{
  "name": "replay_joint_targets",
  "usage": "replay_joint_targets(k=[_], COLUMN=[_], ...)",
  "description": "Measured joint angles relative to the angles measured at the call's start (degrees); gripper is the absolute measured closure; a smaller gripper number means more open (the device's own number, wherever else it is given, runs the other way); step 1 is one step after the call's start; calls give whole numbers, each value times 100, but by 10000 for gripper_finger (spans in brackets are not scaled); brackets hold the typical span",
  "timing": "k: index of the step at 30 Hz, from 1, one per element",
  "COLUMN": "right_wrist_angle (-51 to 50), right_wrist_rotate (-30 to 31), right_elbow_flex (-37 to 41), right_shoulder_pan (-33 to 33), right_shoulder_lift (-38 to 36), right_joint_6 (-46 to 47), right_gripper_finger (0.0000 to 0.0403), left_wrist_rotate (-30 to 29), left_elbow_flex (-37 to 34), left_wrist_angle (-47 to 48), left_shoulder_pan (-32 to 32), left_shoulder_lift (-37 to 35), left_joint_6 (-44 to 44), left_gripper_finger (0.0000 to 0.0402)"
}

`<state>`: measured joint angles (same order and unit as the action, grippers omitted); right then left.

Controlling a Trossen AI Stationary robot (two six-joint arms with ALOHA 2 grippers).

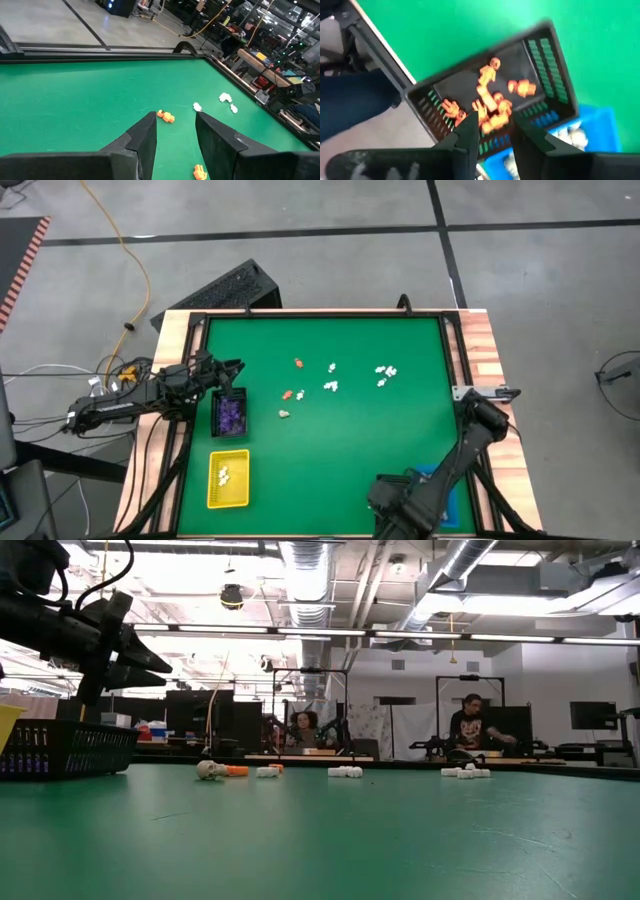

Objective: Sort Halloween decoration
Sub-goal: Put the orange skeleton toy into the bottom black basket

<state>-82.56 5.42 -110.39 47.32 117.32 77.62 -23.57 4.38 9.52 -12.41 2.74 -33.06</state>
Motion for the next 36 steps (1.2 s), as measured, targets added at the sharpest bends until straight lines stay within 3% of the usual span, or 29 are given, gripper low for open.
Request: replay_joint_targets(k=[9,16,20,25,31,36], right_wrist_angle=[156,1244,1840,2361,3012,3617], right_wrist_rotate=[346,607,668,449,-124,-230], right_elbow_flex=[0,0,0,0,2,2], right_shoulder_pan=[-1253,-2373,-2952,-3638,-4469,-5079], right_shoulder_lift=[-2,-2,-2,-2,-2,-1], right_joint_6=[-2923,-6217,-7563,-8432,-8658,-8821], right_gripper_finger=[255,246,245,245,245,245], left_wrist_rotate=[0,0,0,2,33,33], left_elbow_flex=[0,0,0,0,0,0], left_wrist_angle=[0,0,2,2,2,4], left_shoulder_pan=[-1,0,-1,-1,-1,-1], left_shoulder_lift=[-1,-2,-2,-2,-2,0], left_joint_6=[44,359,445,450,412,354], left_gripper_finger=[276,276,276,276,276,276])
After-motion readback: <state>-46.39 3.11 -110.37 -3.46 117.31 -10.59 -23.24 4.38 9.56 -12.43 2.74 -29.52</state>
